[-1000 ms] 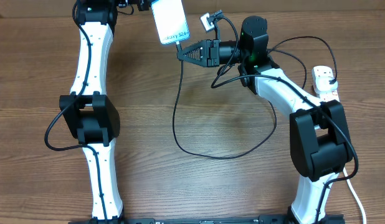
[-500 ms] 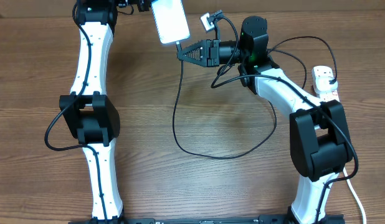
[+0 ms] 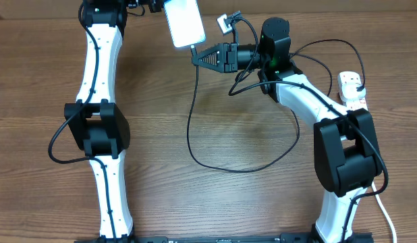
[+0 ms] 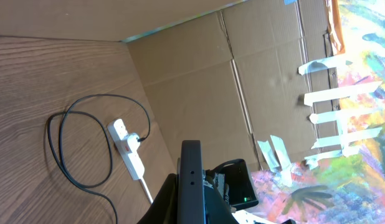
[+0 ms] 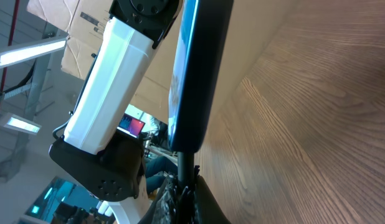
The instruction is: Plug charger to phone and switch on socket
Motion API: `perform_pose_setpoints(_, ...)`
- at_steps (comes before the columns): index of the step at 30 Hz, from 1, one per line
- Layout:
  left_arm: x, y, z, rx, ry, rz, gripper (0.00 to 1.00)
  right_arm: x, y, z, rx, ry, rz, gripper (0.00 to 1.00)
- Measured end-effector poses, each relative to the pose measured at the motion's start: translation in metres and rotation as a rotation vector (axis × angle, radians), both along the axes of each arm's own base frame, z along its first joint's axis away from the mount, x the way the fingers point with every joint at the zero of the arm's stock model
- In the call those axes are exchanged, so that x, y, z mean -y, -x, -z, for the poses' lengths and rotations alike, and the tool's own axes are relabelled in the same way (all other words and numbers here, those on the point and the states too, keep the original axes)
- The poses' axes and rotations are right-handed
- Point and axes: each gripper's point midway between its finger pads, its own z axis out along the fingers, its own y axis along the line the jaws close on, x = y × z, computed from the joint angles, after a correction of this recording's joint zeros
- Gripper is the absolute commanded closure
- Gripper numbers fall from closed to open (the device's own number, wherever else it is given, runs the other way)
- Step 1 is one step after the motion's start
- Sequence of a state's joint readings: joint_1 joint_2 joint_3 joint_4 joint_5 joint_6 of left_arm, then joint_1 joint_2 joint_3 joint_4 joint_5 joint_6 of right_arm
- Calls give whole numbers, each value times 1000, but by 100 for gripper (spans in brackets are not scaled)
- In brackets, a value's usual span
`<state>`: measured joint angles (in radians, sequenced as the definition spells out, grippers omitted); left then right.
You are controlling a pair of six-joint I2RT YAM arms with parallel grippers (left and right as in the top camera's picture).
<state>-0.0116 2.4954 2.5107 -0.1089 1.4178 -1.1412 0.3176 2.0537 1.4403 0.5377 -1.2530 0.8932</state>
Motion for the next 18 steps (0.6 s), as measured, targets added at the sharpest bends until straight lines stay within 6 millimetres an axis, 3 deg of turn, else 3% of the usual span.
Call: perform_pose_setpoints(18,0,0,0,22,-3,0,96,0,0,0,-2,1,0,96)
